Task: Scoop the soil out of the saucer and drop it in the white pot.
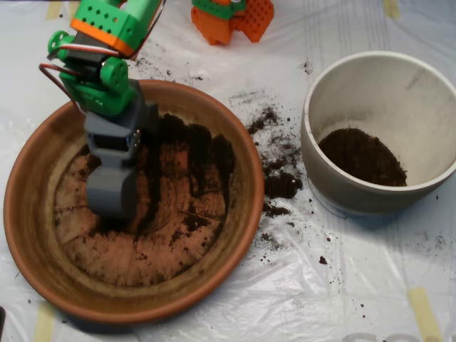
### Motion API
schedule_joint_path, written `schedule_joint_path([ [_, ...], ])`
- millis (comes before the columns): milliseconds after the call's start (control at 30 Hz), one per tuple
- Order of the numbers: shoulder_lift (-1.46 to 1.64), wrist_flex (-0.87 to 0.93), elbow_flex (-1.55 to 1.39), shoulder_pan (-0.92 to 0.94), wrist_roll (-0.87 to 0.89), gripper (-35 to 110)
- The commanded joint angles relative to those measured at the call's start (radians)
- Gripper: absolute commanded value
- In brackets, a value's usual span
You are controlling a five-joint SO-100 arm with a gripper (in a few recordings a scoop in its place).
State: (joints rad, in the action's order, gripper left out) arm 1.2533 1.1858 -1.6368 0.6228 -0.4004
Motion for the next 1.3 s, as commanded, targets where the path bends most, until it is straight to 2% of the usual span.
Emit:
schedule_joint_path([
  [0,-0.003,-0.02,0.077,0.021,-0.031,45],
  [333,-0.046,-0.049,0.16,0.018,0.028,46],
  [567,-0.327,0.178,0.557,0.028,0.037,45],
  [700,-0.362,0.224,0.603,0.031,0.029,25],
  [933,-0.284,0.172,0.472,0.054,-0.003,14],
  [1267,0.069,-0.038,-0.005,-0.018,-0.006,5],
])
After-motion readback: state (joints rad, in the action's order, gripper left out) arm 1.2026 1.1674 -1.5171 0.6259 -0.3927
